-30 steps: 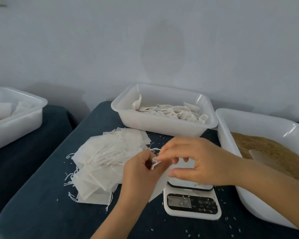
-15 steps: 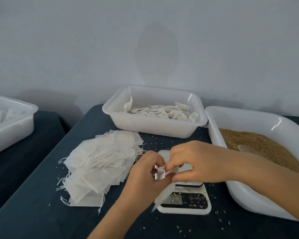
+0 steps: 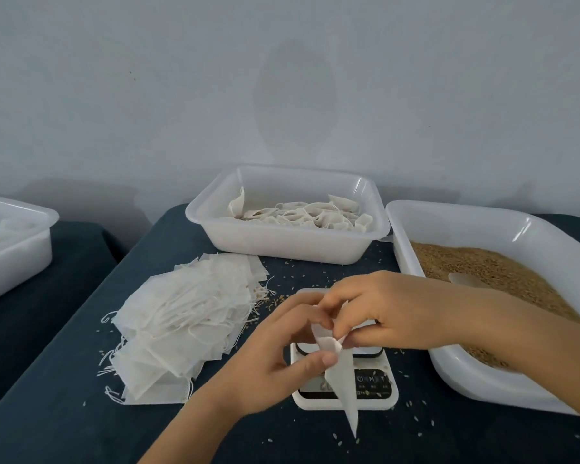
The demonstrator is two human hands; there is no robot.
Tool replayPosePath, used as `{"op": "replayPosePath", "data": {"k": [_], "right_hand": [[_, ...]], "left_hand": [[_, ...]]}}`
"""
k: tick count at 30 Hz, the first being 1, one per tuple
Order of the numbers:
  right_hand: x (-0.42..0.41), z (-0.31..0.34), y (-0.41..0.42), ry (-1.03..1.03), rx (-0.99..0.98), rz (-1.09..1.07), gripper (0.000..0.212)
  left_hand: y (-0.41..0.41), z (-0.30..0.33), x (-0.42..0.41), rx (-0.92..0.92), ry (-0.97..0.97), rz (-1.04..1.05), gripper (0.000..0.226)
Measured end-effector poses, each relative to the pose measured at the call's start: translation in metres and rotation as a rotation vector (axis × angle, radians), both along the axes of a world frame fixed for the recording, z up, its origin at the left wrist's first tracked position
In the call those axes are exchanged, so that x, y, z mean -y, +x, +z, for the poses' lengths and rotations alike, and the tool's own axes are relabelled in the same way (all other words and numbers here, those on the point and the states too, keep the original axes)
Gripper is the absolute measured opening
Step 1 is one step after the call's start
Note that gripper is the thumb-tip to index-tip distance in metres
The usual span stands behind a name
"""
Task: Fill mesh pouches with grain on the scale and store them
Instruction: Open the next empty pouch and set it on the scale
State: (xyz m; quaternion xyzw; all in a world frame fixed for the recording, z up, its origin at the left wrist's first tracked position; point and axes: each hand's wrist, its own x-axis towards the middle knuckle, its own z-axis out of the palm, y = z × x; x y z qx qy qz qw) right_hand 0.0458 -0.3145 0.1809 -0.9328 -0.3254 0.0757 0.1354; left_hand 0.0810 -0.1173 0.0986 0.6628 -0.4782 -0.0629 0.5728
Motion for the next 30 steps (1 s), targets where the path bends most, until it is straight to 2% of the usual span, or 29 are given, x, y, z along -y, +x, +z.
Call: {"op": "replayPosePath", "data": {"k": [5,9,19,24,28,30], "right_hand": [[0.006,0.001,-0.003,-0.098,0.175,0.036,0.016],[0.012,0.005,-0.007,-0.169,0.348,0.056,0.010],[0.024,-0.013,-0.005,-0.237,0.589,0.025,0.005],[0.029,-0.016,-0.007,-0.189,0.529,-0.068,0.004],[0.039,-0.015,-0.010,-0.126,0.317,-0.246,0.023],[0.044,-0.009,-0.013,-0.022,0.160,-0.305,0.026]], "left_hand": [[0.008,0.003,0.003,0.198,0.139,0.115,0.011],[0.015,0.001,0.003,0.316,0.254,0.243,0.015],[0.013,0.004,0.024,0.329,0.130,0.460,0.006],[0.012,0.004,0.030,0.358,0.132,0.473,0.005],[0.010,0.003,0.036,0.377,0.137,0.484,0.005],[0.011,0.003,0.040,0.381,0.140,0.482,0.005]]}}
